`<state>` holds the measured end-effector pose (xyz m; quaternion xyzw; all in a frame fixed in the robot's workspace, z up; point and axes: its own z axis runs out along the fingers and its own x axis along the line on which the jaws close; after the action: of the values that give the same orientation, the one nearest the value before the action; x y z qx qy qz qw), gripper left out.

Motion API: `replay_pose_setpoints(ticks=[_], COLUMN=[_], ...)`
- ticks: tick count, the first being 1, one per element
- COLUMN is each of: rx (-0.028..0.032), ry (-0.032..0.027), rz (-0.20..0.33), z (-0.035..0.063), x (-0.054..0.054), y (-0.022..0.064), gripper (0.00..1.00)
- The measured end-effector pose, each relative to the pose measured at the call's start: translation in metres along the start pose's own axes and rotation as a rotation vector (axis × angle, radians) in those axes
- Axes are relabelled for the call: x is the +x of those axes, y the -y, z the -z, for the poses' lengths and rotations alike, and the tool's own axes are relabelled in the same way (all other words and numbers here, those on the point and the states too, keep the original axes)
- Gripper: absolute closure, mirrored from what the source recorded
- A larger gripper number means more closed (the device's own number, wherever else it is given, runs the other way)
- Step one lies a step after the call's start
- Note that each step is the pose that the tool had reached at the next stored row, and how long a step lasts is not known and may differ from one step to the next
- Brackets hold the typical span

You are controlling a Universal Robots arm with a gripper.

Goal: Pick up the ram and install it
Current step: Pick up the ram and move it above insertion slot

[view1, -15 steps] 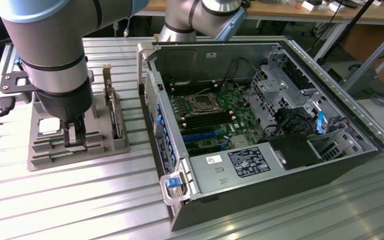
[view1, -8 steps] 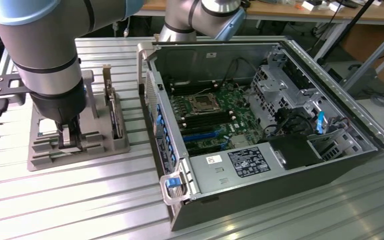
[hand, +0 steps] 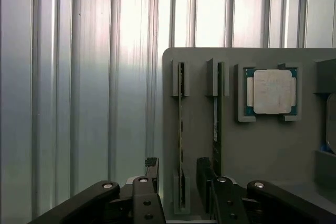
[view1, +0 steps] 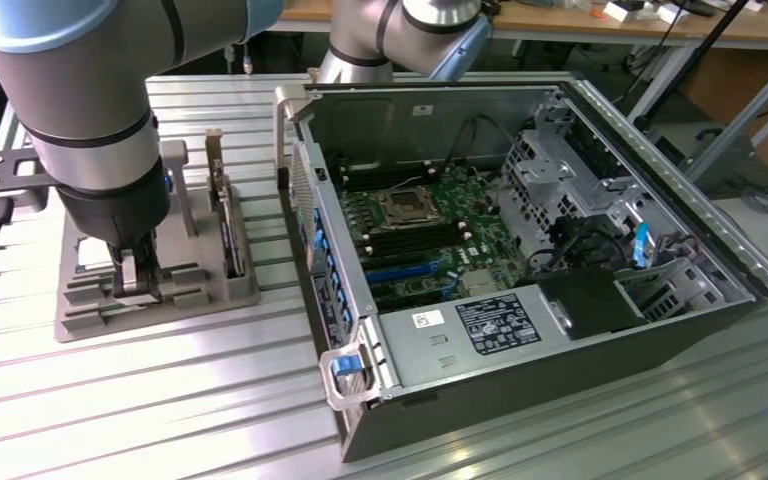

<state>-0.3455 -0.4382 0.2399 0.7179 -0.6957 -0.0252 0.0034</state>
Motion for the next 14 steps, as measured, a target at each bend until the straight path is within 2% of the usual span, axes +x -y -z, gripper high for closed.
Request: replay_pose_setpoints(ticks=[3, 14], rx=[0.0001, 0.0000], ry=[0.0001, 0.0000], rz=[0.000, 0.000], z=[-0.0012, -0.0043], x=[-0.0034, -0.0035], y=[0.0002, 0.0003], gripper=[0.58, 0.58])
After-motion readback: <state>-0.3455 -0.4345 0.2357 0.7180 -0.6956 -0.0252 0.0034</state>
